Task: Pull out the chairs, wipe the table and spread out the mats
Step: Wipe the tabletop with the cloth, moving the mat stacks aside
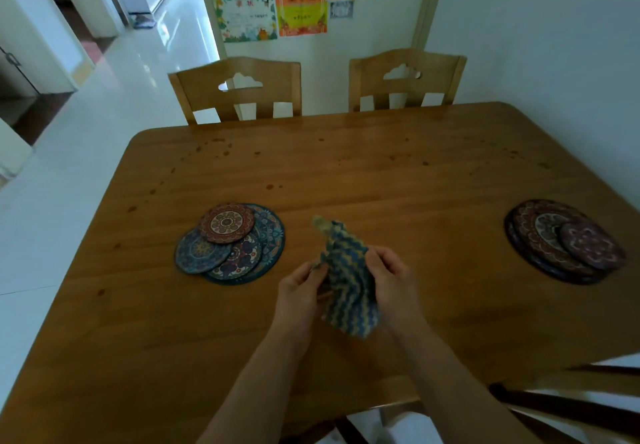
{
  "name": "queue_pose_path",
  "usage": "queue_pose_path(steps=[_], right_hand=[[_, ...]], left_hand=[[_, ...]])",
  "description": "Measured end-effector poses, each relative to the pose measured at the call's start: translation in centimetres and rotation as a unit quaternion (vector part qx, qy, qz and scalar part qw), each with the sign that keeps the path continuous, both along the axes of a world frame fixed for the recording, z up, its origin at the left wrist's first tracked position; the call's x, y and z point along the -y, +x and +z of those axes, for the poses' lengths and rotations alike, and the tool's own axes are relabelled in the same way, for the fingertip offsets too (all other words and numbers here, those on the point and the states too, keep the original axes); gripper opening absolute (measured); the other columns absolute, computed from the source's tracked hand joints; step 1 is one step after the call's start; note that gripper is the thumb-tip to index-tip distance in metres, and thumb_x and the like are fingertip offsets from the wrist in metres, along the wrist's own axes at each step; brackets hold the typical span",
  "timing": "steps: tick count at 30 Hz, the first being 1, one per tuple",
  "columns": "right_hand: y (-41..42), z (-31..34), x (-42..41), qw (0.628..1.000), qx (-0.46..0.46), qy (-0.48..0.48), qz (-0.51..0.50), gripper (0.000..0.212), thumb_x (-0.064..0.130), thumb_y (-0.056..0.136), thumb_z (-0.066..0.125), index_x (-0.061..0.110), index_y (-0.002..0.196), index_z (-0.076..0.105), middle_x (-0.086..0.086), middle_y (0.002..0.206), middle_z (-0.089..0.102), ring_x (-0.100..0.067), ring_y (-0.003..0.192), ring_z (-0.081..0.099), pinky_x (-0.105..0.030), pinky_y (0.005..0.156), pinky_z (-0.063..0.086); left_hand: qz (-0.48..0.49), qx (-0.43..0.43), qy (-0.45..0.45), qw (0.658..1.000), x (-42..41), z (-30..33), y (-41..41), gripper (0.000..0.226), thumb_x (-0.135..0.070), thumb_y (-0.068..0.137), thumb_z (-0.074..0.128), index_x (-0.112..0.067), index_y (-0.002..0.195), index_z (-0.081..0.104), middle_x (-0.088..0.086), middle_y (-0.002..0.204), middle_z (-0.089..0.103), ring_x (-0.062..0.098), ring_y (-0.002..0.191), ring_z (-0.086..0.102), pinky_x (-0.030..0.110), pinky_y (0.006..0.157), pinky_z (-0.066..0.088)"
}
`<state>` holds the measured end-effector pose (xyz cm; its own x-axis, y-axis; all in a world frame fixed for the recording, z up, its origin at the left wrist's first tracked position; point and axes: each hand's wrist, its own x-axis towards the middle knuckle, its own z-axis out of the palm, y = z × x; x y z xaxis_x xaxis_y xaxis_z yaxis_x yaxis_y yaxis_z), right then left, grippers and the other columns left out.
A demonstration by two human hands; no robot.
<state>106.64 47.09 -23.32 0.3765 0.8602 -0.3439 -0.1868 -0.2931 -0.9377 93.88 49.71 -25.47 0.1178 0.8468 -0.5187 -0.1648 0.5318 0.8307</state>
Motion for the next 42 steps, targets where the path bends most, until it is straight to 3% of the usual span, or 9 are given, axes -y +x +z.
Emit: queue_pose_path(steps=[3, 8, 15, 19, 25, 28, 32, 37, 42], right_hand=[[-0.1, 0.4, 0.2, 0.999, -0.04, -0.011, -0.034, 0.025, 0.024, 0.103, 0.047, 0.005, 0.095, 0.061, -0.023, 0.104, 0.066, -0.037, 0.092, 0.066, -0.051, 0.082, 0.056], [-0.7, 1.7, 0.6, 0.99, -0.135, -0.036, 0.012, 0.052, 0.048, 0.087, 0.066, 0.001, 0.109, 0.062, -0.02, 0.105, 0.07, -0.036, 0.095, 0.07, -0.054, 0.085, 0.056], [-0.2, 2.5, 1.1, 0.993, -0.109, 0.039, -0.013, 0.015, 0.014, 0.093, 0.062, 0.006, 0.084, 0.054, -0.008, 0.076, 0.066, -0.017, 0.064, 0.066, -0.031, 0.058, 0.057], [-0.5, 2.0, 1.1, 0.987, -0.146, 0.046, -0.048, 0.011, 0.014, 0.099, 0.053, 0.008, 0.093, 0.059, -0.011, 0.089, 0.067, -0.018, 0.076, 0.067, -0.032, 0.066, 0.056], [0.3, 2.5, 1.9, 0.937, -0.35, 0.018, 0.016, 0.074, 0.065, 0.092, 0.036, 0.005, 0.126, 0.062, -0.022, 0.124, 0.064, -0.036, 0.117, 0.06, -0.051, 0.105, 0.042], [0.0, 3.0, 2.1, 0.955, -0.294, 0.027, 0.041, 0.066, 0.05, 0.087, 0.06, -0.002, 0.128, 0.058, -0.025, 0.124, 0.062, -0.034, 0.11, 0.064, -0.043, 0.092, 0.053], [0.3, 3.6, 1.5, 0.969, -0.246, -0.011, -0.024, 0.025, 0.014, 0.098, 0.051, -0.004, 0.111, 0.064, -0.019, 0.098, 0.07, -0.023, 0.077, 0.072, -0.032, 0.059, 0.057], [0.9, 4.4, 2.0, 0.952, -0.307, -0.02, 0.01, 0.034, 0.024, 0.103, 0.04, 0.002, 0.117, 0.062, -0.014, 0.101, 0.074, -0.023, 0.084, 0.074, -0.032, 0.062, 0.058], [1.5, 4.6, 1.9, 0.96, -0.277, -0.03, 0.024, 0.032, 0.024, 0.102, 0.04, 0.006, 0.107, 0.066, -0.007, 0.083, 0.076, -0.018, 0.071, 0.073, -0.027, 0.055, 0.056]], left_hand=[[0.017, 0.013, -0.007, 1.0, 0.1, 1.0, -0.3, 0.02, -0.025, 0.099, 0.055, -0.014, 0.104, 0.071, 0.008, 0.106, 0.074, 0.025, 0.099, 0.07, 0.042, 0.087, 0.057], [0.036, 0.045, 0.0, 0.998, 0.7, 2.7, 0.3, 0.022, -0.027, 0.101, 0.049, -0.014, 0.106, 0.066, 0.008, 0.105, 0.071, 0.023, 0.096, 0.068, 0.04, 0.08, 0.055], [0.041, 0.009, 0.121, 0.992, 1.1, 4.5, 0.4, 0.022, -0.024, 0.102, 0.05, -0.014, 0.093, 0.068, 0.0, 0.093, 0.072, 0.012, 0.085, 0.069, 0.034, 0.081, 0.057], [-0.042, 0.037, 0.157, 0.986, 1.9, 5.5, 0.4, 0.03, -0.035, 0.103, 0.045, -0.023, 0.099, 0.072, -0.003, 0.102, 0.074, 0.013, 0.101, 0.067, 0.031, 0.09, 0.053], [-0.167, -0.108, 0.264, 0.944, 2.0, 5.5, 0.4, 0.037, -0.046, 0.089, 0.058, -0.017, 0.105, 0.073, -0.02, 0.121, 0.059, -0.008, 0.105, 0.058, 0.014, 0.083, 0.051], [-0.194, -0.139, 0.318, 0.918, 1.8, 4.7, -0.2, 0.017, -0.018, 0.083, 0.076, -0.022, 0.099, 0.074, -0.01, 0.123, 0.058, 0.006, 0.114, 0.058, 0.028, 0.095, 0.051], [-0.091, -0.058, 0.206, 0.973, 2.0, 5.1, -0.3, 0.027, 0.007, 0.087, 0.059, -0.015, 0.095, 0.073, 0.0, 0.104, 0.067, 0.012, 0.097, 0.065, 0.022, 0.079, 0.055], [-0.124, -0.126, 0.177, 0.968, 1.3, 5.2, -0.5, 0.031, -0.032, 0.084, 0.074, -0.019, 0.11, 0.065, -0.006, 0.101, 0.068, 0.003, 0.088, 0.065, 0.015, 0.067, 0.051], [-0.074, -0.071, 0.192, 0.976, 0.7, 6.2, -1.0, 0.011, -0.021, 0.093, 0.064, -0.013, 0.093, 0.07, -0.002, 0.087, 0.073, 0.003, 0.079, 0.067, 0.015, 0.066, 0.052]])
